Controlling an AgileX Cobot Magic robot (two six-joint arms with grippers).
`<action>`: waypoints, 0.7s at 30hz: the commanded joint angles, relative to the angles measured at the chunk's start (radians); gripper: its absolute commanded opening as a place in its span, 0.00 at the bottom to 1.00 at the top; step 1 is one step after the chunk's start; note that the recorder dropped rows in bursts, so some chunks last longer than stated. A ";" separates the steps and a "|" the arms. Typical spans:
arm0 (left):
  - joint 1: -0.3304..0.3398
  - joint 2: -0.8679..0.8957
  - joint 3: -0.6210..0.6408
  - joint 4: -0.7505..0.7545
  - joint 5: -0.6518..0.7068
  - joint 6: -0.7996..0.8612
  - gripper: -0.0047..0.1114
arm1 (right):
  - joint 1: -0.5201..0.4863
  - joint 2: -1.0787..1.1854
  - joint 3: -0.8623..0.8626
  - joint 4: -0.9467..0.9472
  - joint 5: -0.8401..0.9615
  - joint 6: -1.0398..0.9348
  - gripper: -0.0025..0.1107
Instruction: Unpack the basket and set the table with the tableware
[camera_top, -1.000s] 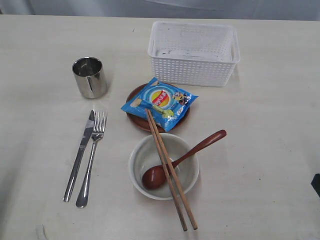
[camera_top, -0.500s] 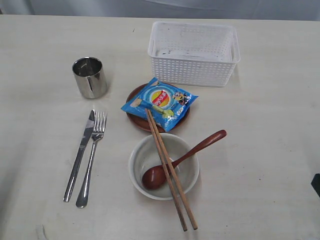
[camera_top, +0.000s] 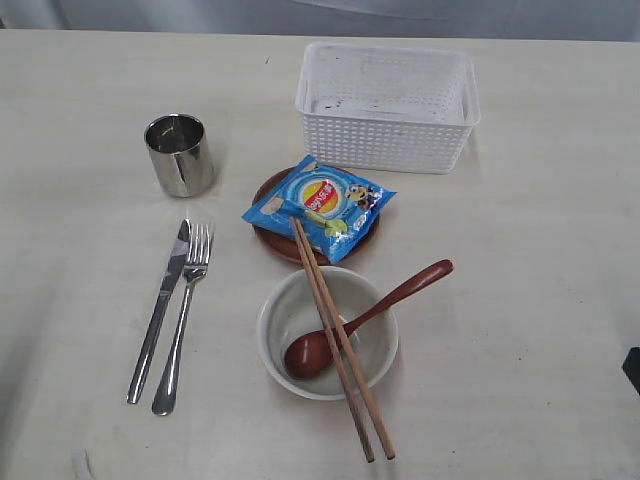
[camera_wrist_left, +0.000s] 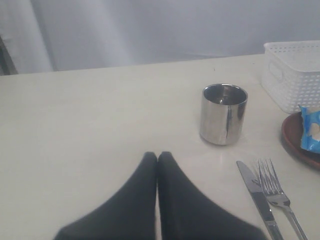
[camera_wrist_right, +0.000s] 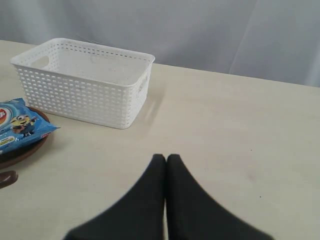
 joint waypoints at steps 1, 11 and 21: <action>-0.006 -0.002 0.002 -0.002 -0.008 -0.004 0.04 | -0.005 -0.006 0.003 -0.004 -0.005 0.005 0.02; -0.006 -0.002 0.002 -0.002 -0.008 -0.004 0.04 | -0.005 -0.006 0.003 -0.004 -0.005 0.014 0.02; -0.006 -0.002 0.002 -0.002 -0.008 -0.004 0.04 | -0.005 -0.006 0.003 -0.004 -0.005 0.014 0.02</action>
